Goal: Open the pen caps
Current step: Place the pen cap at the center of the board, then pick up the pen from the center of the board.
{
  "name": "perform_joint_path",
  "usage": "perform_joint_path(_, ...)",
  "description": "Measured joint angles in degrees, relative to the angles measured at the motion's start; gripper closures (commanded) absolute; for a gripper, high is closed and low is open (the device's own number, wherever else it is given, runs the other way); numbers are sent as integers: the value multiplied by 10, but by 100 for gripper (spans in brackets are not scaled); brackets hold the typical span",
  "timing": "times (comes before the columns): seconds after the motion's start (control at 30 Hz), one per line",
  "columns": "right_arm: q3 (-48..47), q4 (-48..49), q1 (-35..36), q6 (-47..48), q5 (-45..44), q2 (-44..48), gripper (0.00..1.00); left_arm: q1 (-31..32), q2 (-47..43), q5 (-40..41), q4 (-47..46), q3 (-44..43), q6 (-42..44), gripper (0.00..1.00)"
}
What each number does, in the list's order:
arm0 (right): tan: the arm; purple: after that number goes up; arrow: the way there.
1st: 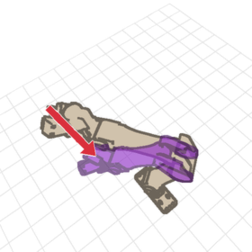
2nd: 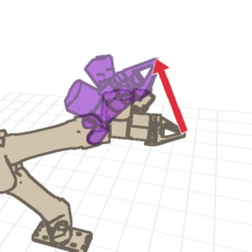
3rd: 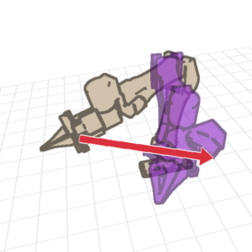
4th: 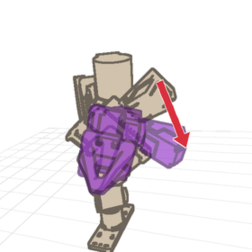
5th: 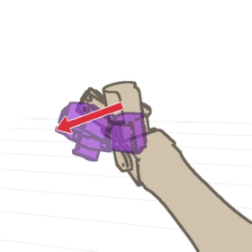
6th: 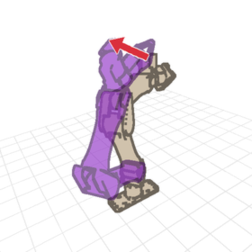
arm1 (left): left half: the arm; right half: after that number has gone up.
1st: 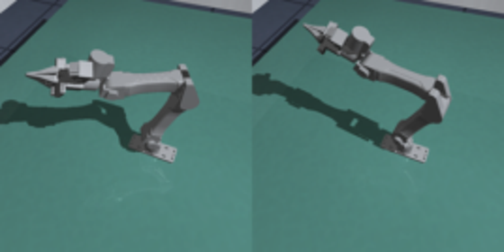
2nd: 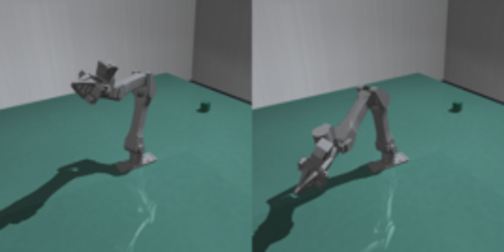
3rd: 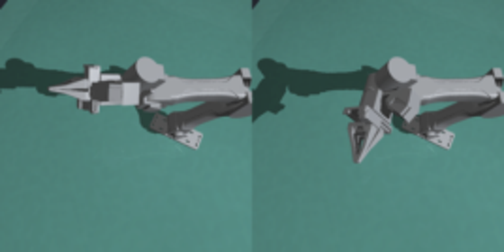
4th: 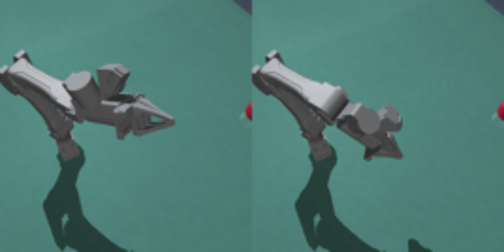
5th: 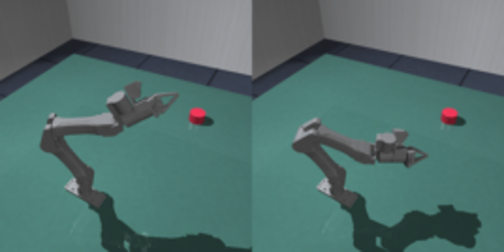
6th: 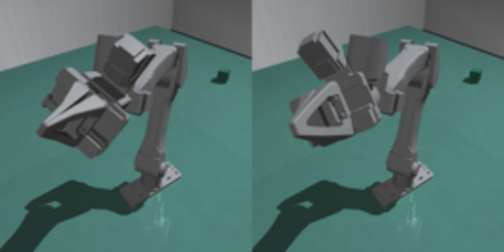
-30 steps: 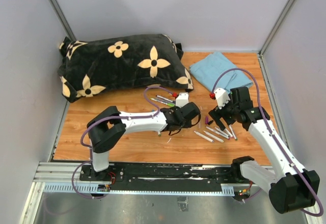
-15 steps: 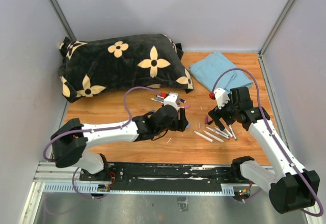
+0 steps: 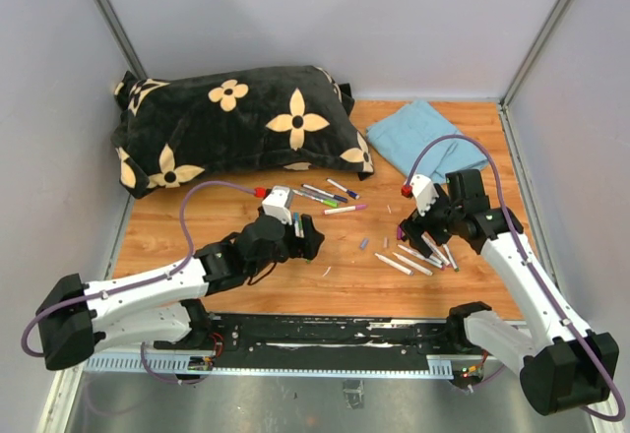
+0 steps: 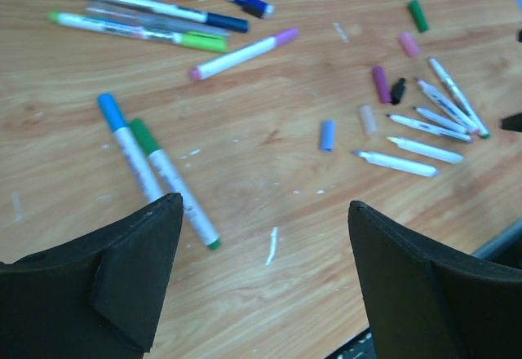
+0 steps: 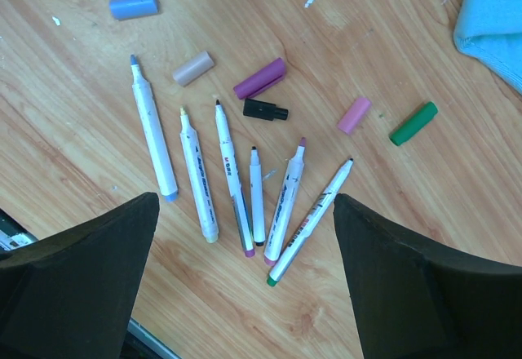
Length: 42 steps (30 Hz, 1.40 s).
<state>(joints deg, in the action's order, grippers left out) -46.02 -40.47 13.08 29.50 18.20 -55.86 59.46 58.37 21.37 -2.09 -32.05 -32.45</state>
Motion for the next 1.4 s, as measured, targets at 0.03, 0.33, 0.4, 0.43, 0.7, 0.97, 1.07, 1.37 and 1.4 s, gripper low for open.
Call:
perform_joint_path(0.03, 0, -1, 0, 3, 4, 0, 11, -5, -11, 14, 22, 2, -4, 15)
perform_joint_path(0.33, 0, -2, 2, 10, 19, 0, 11, -16, 12, 78, 148, -4, -36, 23)
perform_joint_path(0.4, 0, -2, 2, 11, 20, 0, 11, -22, 41, 82, 160, -12, -36, 27)
perform_joint_path(0.43, 0, -2, 2, 12, 21, 0, 11, -26, 55, 83, 164, -16, -36, 29)
perform_joint_path(0.7, 0, -4, 2, 17, 24, 0, 11, -62, 139, 65, 161, -35, -23, 34)
perform_joint_path(0.97, 0, -5, 2, 19, 24, 0, 11, -87, 190, 30, 140, -61, -6, 43)
perform_joint_path(1.07, 0, -5, 2, 19, 24, 0, 11, -102, 212, 16, 130, -73, 1, 50)
perform_joint_path(1.37, 0, -5, 2, 21, 24, 1, 11, -133, 268, -15, 122, -86, 14, 59)
perform_joint_path(1.4, 0, -5, 2, 21, 24, 1, 11, -133, 272, -19, 122, -87, 15, 59)
